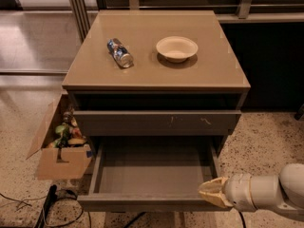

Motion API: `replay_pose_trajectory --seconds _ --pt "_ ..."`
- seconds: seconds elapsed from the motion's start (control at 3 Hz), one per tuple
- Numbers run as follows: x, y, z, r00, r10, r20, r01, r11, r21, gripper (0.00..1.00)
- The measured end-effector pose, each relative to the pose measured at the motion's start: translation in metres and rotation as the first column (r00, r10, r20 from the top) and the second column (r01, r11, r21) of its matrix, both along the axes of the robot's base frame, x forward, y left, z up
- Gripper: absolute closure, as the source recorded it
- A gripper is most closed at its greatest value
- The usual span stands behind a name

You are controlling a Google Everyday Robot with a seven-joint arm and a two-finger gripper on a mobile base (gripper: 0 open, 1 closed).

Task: Close middle drawer

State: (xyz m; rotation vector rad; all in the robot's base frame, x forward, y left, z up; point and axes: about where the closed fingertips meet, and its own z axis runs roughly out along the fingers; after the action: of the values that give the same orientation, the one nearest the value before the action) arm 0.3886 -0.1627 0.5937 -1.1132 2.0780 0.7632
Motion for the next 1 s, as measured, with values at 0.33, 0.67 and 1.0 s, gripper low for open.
replay_pose_trajectory --seconds 0.33,0.67,1.0 --pt "-0.003 -0.011 -0.056 0.9996 -0.026 0.008 0.025 0.999 0.042 1.0" --pt "-0.003 -0.01 -0.056 0.9997 -0.025 0.008 0.025 0.999 0.042 1.0" --pt "-0.009 -0.003 -0.087 0.9989 -0.024 -0.04 0.026 0.998 0.051 1.0"
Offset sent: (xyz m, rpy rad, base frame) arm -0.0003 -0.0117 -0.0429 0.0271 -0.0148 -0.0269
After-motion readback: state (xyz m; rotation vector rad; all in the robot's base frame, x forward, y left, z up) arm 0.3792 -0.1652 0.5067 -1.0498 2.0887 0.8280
